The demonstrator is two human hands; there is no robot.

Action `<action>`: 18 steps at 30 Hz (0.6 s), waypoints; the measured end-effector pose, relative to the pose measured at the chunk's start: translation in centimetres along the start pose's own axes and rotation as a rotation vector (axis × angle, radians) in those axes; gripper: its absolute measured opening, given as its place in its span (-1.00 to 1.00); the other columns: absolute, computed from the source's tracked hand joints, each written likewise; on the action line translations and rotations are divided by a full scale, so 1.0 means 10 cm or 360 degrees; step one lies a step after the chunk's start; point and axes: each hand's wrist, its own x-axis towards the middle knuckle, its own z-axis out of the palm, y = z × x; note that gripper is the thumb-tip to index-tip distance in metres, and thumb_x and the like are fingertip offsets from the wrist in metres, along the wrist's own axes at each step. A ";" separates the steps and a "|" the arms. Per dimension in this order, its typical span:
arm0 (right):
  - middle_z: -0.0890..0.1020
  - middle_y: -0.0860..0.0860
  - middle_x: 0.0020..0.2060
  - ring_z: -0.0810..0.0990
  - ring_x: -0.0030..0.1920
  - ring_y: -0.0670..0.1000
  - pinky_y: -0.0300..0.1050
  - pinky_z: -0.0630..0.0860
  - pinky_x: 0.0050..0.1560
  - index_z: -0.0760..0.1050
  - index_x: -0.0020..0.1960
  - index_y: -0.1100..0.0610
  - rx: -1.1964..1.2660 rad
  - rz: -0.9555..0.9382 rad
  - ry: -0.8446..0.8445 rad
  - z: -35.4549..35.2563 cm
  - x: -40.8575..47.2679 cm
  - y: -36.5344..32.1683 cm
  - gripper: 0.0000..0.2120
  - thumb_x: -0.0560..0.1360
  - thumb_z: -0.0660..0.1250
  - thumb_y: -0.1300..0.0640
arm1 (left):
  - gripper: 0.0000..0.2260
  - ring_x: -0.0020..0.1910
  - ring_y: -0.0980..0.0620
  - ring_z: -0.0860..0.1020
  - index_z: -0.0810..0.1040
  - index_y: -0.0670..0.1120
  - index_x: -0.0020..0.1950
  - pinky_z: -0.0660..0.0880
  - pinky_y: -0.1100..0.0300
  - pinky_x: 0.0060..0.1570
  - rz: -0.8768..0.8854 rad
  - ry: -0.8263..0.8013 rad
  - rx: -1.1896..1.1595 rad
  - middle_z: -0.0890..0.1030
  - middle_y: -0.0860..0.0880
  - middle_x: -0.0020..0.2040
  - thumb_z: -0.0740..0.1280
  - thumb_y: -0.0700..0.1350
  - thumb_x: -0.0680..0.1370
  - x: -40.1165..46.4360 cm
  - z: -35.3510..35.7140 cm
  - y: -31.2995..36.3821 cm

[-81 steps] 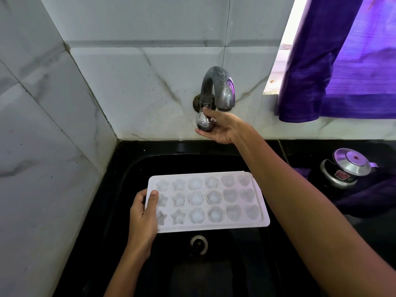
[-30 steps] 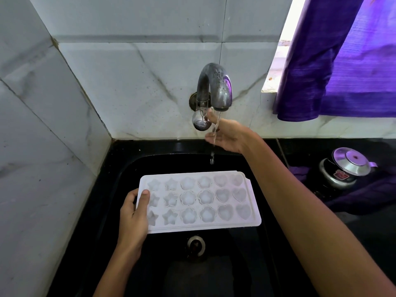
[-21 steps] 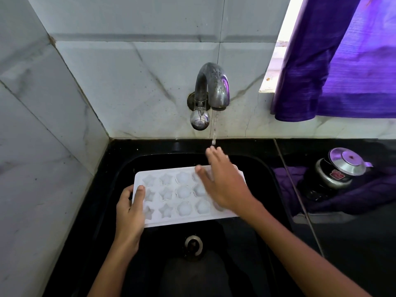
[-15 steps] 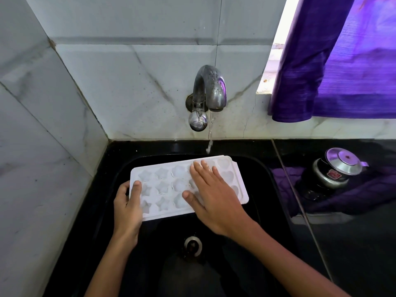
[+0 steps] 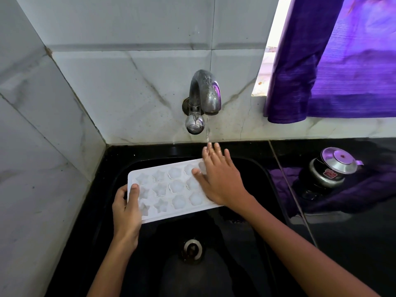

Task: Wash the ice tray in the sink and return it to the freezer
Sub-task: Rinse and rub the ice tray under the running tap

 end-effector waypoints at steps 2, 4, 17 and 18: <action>-0.23 0.08 0.51 -0.37 0.47 0.00 -0.10 -0.38 0.44 -0.24 0.52 0.18 0.0011 -0.0153 -0.0058 0.09 -0.13 -0.09 -0.27 0.54 -0.22 -0.27 | -0.85 -0.19 0.10 0.55 0.46 -0.11 0.12 0.44 0.24 -0.29 0.0012 0.0028 -0.0001 0.57 0.00 -0.10 0.20 -0.08 0.63 0.02 0.01 -0.01; -0.30 0.04 0.49 -0.40 0.47 -0.03 -0.13 -0.40 0.43 -0.30 0.51 0.14 0.0087 -0.0298 -0.0130 0.17 -0.34 -0.15 -0.27 0.54 -0.22 -0.29 | -0.86 -0.20 0.13 0.53 0.45 -0.11 0.11 0.42 0.26 -0.29 0.0032 0.0047 0.0009 0.55 0.04 -0.13 0.21 -0.08 0.63 0.04 0.00 -0.01; -0.27 0.04 0.51 -0.35 0.50 -0.04 -0.08 -0.28 0.51 -0.27 0.52 0.14 0.0058 -0.0379 -0.0112 0.14 -0.44 -0.13 -0.17 0.46 -0.26 -0.39 | -0.82 -0.16 0.09 0.56 0.47 -0.12 0.16 0.46 0.25 -0.30 0.0105 -0.0043 0.0059 0.58 -0.06 -0.02 0.20 -0.08 0.63 0.03 0.16 0.01; -0.24 0.03 0.51 -0.33 0.50 -0.06 -0.07 -0.26 0.51 -0.25 0.53 0.13 0.0054 -0.0471 -0.0130 0.14 -0.49 -0.15 -0.19 0.48 -0.24 -0.38 | -0.82 -0.17 0.10 0.56 0.47 -0.13 0.16 0.45 0.24 -0.29 0.0117 -0.0016 0.0049 0.58 -0.08 -0.01 0.20 -0.08 0.63 0.05 0.15 0.02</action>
